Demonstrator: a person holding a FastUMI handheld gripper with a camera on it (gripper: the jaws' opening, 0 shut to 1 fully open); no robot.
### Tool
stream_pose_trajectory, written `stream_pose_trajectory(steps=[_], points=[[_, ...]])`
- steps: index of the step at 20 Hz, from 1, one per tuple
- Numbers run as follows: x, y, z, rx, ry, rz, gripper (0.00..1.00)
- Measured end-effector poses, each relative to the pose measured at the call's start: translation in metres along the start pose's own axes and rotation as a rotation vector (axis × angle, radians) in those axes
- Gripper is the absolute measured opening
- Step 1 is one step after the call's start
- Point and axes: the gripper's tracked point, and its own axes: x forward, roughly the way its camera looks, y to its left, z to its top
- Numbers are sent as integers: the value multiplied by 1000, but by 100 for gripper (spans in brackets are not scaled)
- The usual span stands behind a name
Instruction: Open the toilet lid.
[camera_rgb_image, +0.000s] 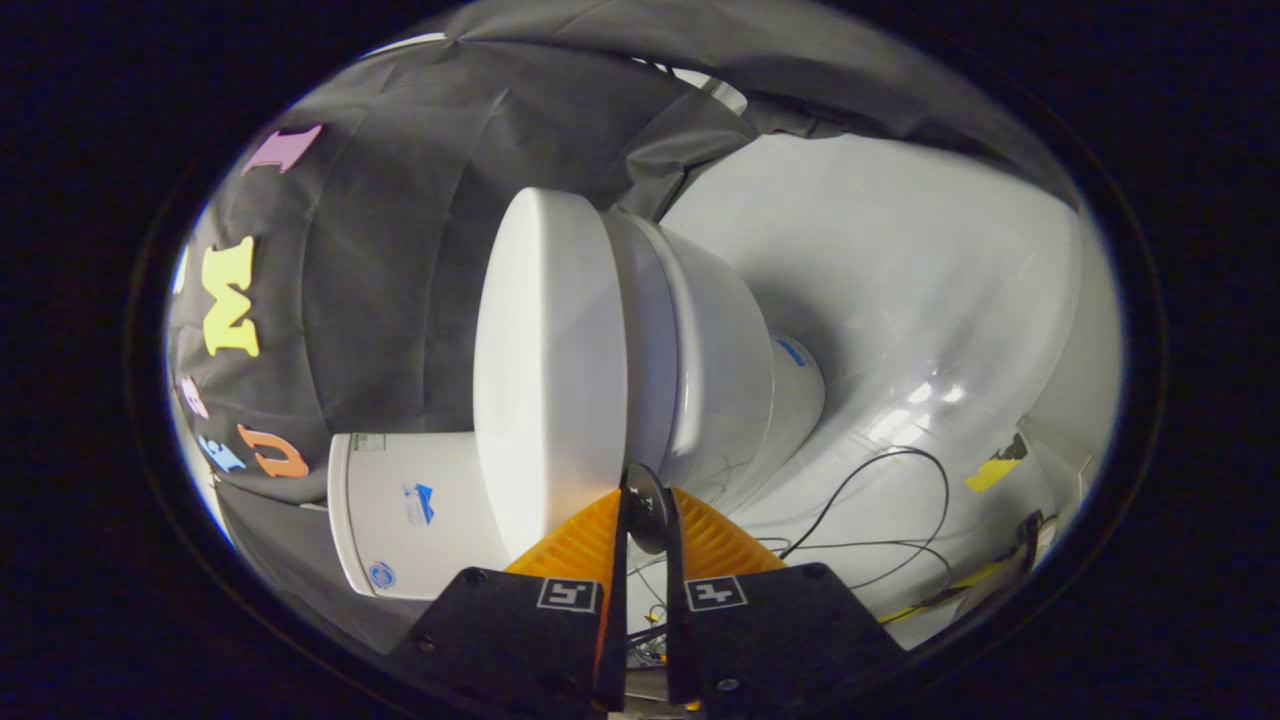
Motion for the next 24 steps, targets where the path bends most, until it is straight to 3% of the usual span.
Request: stream_pose_trajectory(steps=[4, 12, 24], points=[[-3, 6, -3, -30, 1, -1, 11], [-24, 33, -1, -90, -52, 36, 11], [-52, 97, -16, -244, -136, 10, 11]])
